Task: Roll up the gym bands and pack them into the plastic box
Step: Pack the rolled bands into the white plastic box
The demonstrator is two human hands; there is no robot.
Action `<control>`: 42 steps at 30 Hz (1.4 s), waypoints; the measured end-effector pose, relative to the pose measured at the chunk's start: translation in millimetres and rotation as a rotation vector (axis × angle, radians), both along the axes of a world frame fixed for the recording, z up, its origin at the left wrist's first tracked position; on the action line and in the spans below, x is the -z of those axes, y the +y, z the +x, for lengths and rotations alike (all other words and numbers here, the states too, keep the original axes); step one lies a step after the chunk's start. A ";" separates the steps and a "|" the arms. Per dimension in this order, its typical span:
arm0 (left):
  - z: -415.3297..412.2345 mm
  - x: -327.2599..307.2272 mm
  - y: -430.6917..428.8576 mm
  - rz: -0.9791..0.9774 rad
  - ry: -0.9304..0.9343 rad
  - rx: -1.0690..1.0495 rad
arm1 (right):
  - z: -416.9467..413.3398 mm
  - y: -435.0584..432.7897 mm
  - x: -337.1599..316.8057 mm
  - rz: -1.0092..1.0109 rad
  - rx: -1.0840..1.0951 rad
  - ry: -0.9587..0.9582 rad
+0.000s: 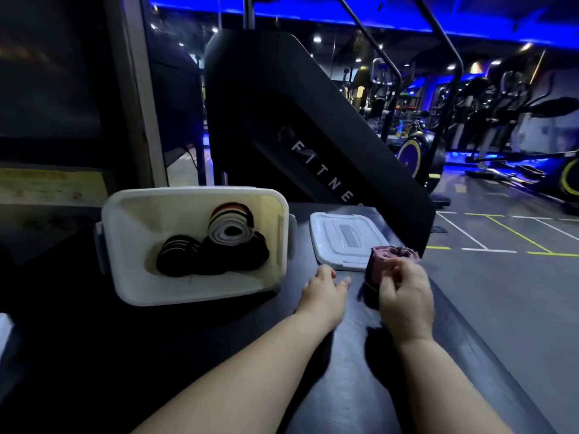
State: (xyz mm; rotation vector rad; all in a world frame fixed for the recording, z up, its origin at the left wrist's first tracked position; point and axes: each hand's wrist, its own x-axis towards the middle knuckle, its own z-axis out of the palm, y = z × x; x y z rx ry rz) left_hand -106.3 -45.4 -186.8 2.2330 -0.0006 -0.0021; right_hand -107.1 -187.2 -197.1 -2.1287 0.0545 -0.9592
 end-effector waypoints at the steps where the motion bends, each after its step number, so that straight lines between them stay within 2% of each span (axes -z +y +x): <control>1: 3.7 0.1 -8.7 -0.024 0.007 0.025 | 1.2 -5.5 -0.7 0.079 0.037 -0.020; 4: 10.8 -3.5 -30.6 -0.101 0.021 0.078 | 5.8 -19.0 -0.1 0.244 0.137 -0.035; 6: 15.7 -7.0 -41.4 -0.160 0.027 0.105 | 12.1 -25.8 2.0 0.340 0.137 0.063; 12: 32.4 -8.7 -57.0 -0.258 0.068 0.173 | 29.3 -29.0 7.9 0.536 -0.097 0.277; 19: 39.5 0.6 -48.8 -0.172 0.038 0.095 | 31.5 -25.5 12.1 0.385 -0.102 0.326; 23: 36.3 3.2 -32.2 -0.149 0.036 0.008 | 25.0 -20.3 8.9 0.345 -0.155 0.362; 27: 26.7 -1.9 -6.7 -0.101 0.047 0.018 | 9.1 -7.1 0.9 0.370 -0.223 0.406; 34: 12.0 -5.3 42.4 -0.093 0.042 -0.051 | -2.9 37.2 -4.4 0.335 -0.314 0.557; 42: -8.8 -7.6 111.7 0.047 0.114 -0.140 | -19.6 102.4 -19.3 0.226 -0.464 0.663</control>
